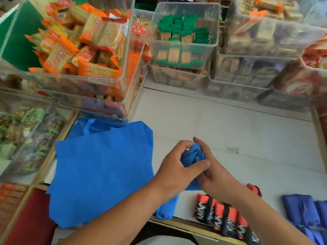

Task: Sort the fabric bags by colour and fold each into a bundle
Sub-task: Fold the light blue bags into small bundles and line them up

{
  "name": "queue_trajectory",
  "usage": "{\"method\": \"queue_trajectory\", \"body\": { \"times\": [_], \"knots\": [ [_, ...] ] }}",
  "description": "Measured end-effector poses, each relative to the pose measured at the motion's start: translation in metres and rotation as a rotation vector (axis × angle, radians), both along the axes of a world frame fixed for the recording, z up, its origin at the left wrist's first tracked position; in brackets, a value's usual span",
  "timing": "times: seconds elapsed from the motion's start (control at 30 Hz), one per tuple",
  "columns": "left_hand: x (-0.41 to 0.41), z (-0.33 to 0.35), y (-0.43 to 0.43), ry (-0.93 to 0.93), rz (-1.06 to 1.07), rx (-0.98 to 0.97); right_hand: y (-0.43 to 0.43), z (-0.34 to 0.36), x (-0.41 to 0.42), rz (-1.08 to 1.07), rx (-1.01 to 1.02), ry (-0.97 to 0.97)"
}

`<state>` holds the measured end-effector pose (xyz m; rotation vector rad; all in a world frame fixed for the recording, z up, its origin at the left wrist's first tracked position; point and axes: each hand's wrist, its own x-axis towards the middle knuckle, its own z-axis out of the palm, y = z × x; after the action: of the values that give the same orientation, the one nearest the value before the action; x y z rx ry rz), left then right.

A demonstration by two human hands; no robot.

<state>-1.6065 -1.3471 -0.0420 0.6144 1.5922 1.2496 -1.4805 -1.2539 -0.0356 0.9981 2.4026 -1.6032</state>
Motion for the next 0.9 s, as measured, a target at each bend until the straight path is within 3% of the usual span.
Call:
{"method": "queue_trajectory", "body": {
  "times": [0.2, 0.37, 0.43, 0.77, 0.9],
  "knots": [
    [-0.007, -0.002, 0.005, 0.312, 0.038, -0.035, 0.004, 0.006, -0.013, -0.09, 0.094, 0.009],
    [-0.013, -0.003, 0.008, 0.318, 0.139, -0.012, -0.003, 0.009, -0.018, -0.652, -0.062, 0.179],
    [-0.012, -0.003, 0.01, 0.276, 0.158, -0.01, -0.006, 0.007, -0.02, -0.746, -0.097, 0.224],
    [-0.02, 0.005, 0.014, 0.016, 0.143, -0.039, 0.001, 0.002, -0.022, -0.524, 0.038, 0.276],
    [-0.023, 0.0, 0.012, 0.039, 0.106, -0.063, 0.003, -0.017, -0.018, -0.437, 0.118, 0.195]
  ]
}}
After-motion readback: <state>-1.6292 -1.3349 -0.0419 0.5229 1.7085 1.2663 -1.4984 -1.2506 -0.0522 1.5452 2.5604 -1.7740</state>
